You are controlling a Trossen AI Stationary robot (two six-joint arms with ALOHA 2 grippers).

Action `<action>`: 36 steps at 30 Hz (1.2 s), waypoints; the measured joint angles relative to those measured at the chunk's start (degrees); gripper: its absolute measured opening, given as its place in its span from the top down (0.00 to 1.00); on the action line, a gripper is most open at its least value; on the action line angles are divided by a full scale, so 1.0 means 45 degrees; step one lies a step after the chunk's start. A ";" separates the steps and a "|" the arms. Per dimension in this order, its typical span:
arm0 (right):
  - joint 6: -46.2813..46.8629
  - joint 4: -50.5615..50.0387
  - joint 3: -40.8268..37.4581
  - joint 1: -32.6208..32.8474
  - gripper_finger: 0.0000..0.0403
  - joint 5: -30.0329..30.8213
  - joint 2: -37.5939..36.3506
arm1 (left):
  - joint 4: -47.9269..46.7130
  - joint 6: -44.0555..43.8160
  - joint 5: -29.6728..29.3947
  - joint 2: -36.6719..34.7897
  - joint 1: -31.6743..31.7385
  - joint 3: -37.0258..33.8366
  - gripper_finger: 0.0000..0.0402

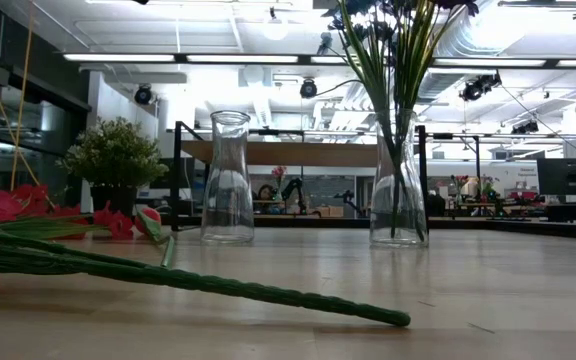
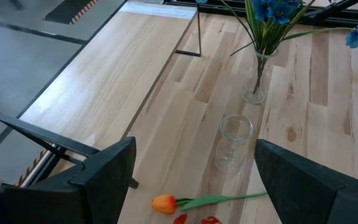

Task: Pick and place flowers into a vace then onto a shelf
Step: Put the purple flower into the right transparent vase

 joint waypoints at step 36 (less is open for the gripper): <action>-1.0015 0.5307 0.1919 -0.1138 1.00 -0.0006 0.1460 | -0.0203 0.1005 0.0867 -0.0005 -0.0002 0.0000 0.10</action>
